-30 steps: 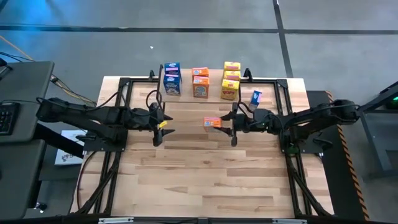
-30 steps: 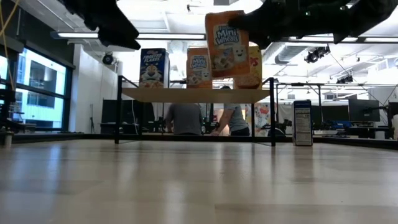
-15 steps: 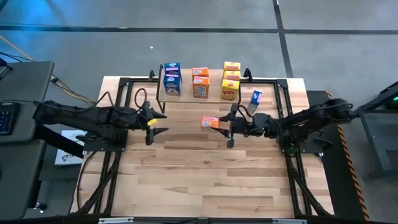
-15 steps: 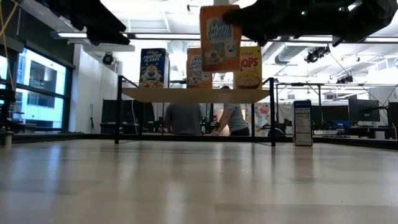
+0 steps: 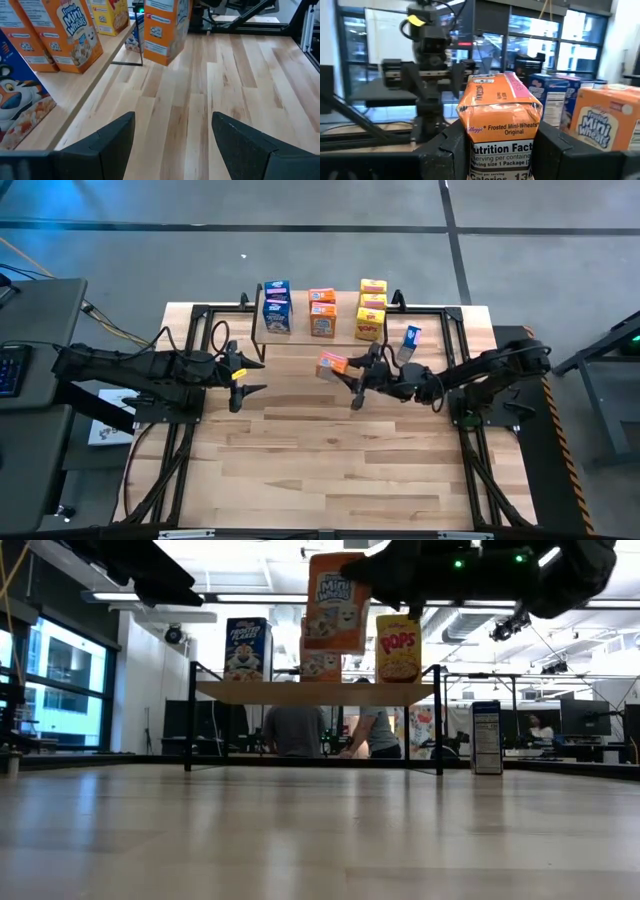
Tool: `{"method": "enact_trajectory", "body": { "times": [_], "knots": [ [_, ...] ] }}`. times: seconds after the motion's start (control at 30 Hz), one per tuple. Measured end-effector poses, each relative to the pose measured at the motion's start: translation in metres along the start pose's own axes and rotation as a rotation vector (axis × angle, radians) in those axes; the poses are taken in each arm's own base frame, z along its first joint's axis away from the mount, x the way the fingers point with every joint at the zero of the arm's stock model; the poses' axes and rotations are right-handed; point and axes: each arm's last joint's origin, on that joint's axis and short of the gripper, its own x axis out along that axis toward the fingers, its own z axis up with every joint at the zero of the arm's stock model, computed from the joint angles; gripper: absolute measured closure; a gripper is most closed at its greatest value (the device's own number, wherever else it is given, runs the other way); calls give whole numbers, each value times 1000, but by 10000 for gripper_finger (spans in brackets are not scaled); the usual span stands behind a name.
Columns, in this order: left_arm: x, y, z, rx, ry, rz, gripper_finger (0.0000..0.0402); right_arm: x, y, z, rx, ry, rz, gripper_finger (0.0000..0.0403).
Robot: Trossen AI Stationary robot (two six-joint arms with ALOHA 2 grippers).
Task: Stack cereal on shelf
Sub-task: Put the orange cereal box aligned with the other orange cereal boxes on the shelf
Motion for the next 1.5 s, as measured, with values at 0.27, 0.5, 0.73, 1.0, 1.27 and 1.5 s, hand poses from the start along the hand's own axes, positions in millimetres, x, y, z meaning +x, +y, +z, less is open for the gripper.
{"method": "enact_trajectory", "body": {
  "times": [0.27,0.5,0.73,1.0,1.27,1.5],
  "knots": [
    [0,0,0,0,1,0,145,18,-4,6,-73,46,-51,254],
    [0,0,0,0,1,0,145,24,-20,5,-40,44,-99,254],
    [0,0,0,0,1,0,145,27,-34,3,-44,47,-94,254],
    [0,0,0,0,1,0,145,30,-48,-1,13,70,-85,254],
    [0,0,0,0,1,0,145,30,-48,-3,12,83,-50,254],
    [0,0,0,0,1,0,145,31,-55,-5,26,96,-46,254]
  ]
}}
